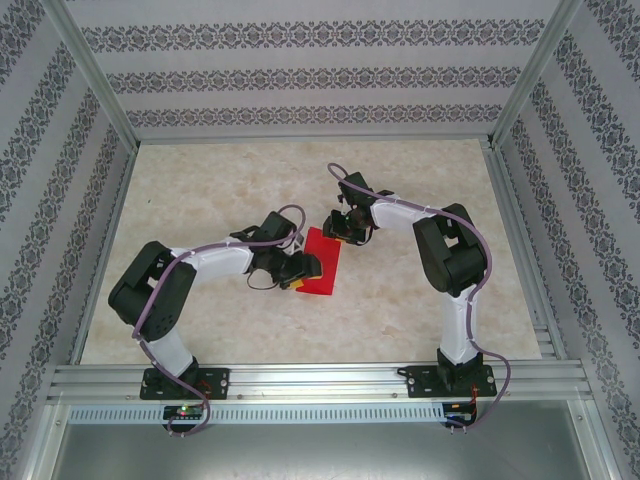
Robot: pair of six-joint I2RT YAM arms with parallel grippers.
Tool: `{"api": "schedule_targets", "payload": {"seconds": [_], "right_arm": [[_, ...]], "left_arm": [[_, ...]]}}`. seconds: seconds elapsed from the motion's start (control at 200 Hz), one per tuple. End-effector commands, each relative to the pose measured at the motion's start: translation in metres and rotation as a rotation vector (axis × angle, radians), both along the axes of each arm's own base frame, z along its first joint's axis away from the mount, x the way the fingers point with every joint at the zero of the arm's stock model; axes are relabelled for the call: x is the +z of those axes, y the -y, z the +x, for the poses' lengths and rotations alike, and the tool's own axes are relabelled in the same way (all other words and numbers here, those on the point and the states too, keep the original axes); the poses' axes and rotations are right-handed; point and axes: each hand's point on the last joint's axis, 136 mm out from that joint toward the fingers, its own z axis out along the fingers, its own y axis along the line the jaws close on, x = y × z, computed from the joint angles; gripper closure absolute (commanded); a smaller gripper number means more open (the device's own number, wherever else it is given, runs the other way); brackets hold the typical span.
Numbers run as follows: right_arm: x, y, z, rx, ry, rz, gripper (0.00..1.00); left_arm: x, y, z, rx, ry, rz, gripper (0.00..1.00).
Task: Fold a paper plane with a square sheet of paper (pick it up from the middle)
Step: Fold the triangle a second time at the center of the table.
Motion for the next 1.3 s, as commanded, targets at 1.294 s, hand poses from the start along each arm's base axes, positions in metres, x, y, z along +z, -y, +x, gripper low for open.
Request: {"api": "schedule_targets", "payload": {"seconds": [1.294], "right_arm": [[-0.063,0.037,-0.025,-0.043,-0.132,-0.153,0.64]], "left_arm": [[-0.010,-0.011,0.011,-0.050,0.006,-0.011,0.63]]}}
